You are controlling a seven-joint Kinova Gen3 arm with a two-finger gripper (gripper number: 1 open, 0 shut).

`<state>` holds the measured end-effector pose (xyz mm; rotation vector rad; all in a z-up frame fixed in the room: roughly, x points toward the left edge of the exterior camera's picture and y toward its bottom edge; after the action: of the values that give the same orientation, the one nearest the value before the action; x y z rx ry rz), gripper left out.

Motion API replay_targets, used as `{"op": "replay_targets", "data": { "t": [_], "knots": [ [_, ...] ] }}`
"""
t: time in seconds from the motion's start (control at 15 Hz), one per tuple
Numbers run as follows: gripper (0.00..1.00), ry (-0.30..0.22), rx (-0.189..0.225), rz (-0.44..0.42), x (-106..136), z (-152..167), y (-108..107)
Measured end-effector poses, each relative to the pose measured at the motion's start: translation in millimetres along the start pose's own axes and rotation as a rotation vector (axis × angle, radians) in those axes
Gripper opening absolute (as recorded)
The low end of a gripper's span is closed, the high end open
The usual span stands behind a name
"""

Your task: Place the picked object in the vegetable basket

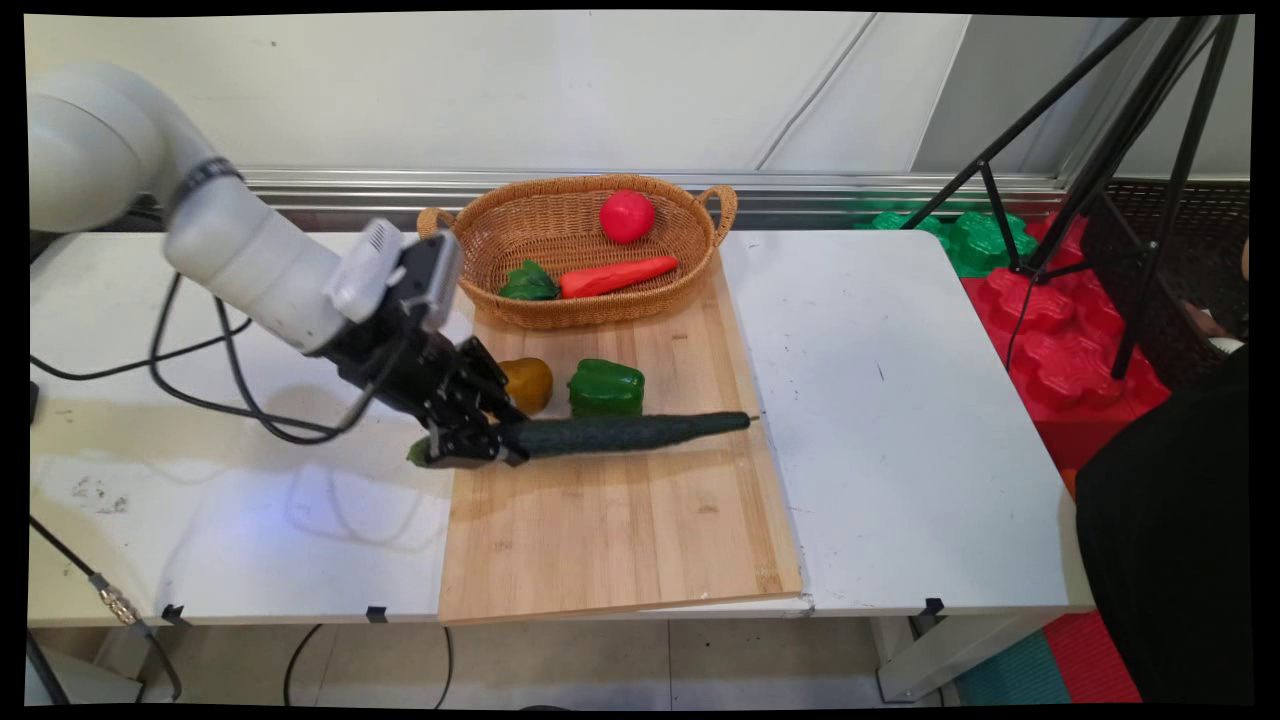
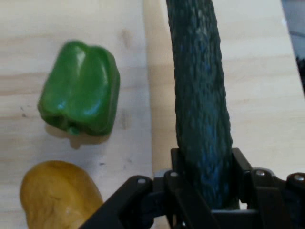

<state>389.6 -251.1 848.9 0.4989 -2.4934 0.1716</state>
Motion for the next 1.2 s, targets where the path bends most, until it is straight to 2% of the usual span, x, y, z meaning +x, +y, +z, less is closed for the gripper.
{"op": "replay_targets", "data": {
  "t": [0.4,0.6,0.8,1.2],
  "knots": [
    [0.00,0.075,0.028,-0.044,1,-46,1],
    [0.00,0.127,0.055,-0.105,-1,-79,-5],
    [0.00,0.180,0.087,-0.181,-3,-108,-17],
    [0.00,0.234,0.163,-0.258,-6,-140,-51]
  ]
}}
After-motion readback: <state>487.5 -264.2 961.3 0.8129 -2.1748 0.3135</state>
